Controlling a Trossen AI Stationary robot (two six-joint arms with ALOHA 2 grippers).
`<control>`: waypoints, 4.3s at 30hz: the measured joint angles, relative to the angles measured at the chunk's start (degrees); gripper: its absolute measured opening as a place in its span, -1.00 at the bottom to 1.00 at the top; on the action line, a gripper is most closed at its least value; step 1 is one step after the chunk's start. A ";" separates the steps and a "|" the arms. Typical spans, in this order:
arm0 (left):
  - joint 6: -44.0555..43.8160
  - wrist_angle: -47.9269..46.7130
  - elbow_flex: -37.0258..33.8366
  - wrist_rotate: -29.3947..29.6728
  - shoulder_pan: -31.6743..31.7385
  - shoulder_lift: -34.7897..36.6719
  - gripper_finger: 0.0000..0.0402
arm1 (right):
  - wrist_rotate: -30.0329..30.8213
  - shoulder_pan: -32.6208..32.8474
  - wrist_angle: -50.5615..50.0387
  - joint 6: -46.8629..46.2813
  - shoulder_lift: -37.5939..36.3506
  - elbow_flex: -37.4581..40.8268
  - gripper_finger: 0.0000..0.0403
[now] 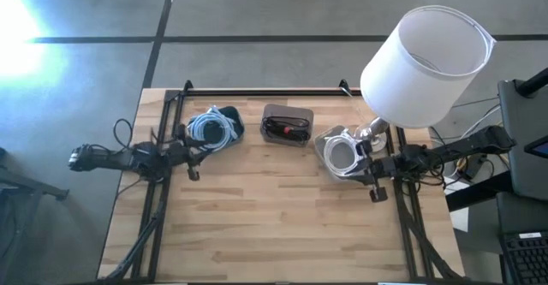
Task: Pick & Place USB Port
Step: Return to Home Position
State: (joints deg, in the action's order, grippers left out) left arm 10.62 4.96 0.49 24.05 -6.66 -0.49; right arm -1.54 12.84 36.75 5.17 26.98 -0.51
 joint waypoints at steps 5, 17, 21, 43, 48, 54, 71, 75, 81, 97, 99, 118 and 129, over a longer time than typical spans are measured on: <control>0.02 -1.70 0.07 -3.80 0.02 -0.49 -0.43 | 0.04 -0.02 0.00 1.20 0.03 0.00 -0.79; -1.32 -2.08 0.07 -3.49 0.04 -2.23 -0.43 | 0.14 0.00 -0.56 4.59 0.07 0.00 -0.79; -1.35 -2.13 0.04 -3.47 0.04 -2.25 -0.43 | 0.15 0.00 -1.03 8.13 0.09 0.00 -0.79; -1.46 -2.02 0.00 -3.38 0.04 -2.28 -0.43 | 1.67 0.00 -5.72 5.93 -1.17 -0.07 -0.79; -1.43 -2.02 0.00 -3.38 0.04 -2.28 -0.43 | 4.55 -0.01 -11.74 2.47 -3.72 -0.07 -0.79; -1.43 -2.01 0.00 -3.38 0.04 -2.29 -0.43 | 4.54 -0.02 -17.32 -0.32 -8.54 -0.07 -0.79; -1.43 -1.97 -0.02 -3.38 0.04 -2.30 -0.43 | 1.68 -0.01 -36.60 -5.82 -26.90 -0.20 -0.79; -1.42 -1.96 -0.02 -3.39 0.04 -2.30 -0.43 | 1.66 -0.01 -36.67 -5.44 -25.42 -0.17 -0.79; -1.43 -1.95 -0.02 -3.38 0.04 -2.30 -0.43 | 1.64 -0.02 -36.64 -6.51 -23.63 -0.17 -0.79; -1.43 -1.93 -0.02 -3.38 0.03 -2.30 -0.43 | 1.57 -0.01 -36.61 -6.65 -22.79 -0.15 -0.79; -1.42 -1.93 -0.02 -3.38 0.04 -2.30 -0.43 | 1.57 0.00 -36.57 -6.57 -22.79 -0.15 -0.79; -1.41 -1.93 -0.02 -3.38 0.02 -2.30 -0.43 | 1.57 -0.01 -36.57 -6.65 -22.75 -0.15 -0.79; -1.43 -1.93 -0.02 -3.38 0.04 -2.30 -0.43 | 1.59 -0.02 -36.57 -6.53 -22.75 -0.15 -0.79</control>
State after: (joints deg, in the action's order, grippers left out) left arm 9.19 3.03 0.47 20.67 -6.61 -2.79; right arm 0.05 12.82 0.19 -1.37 4.23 -0.67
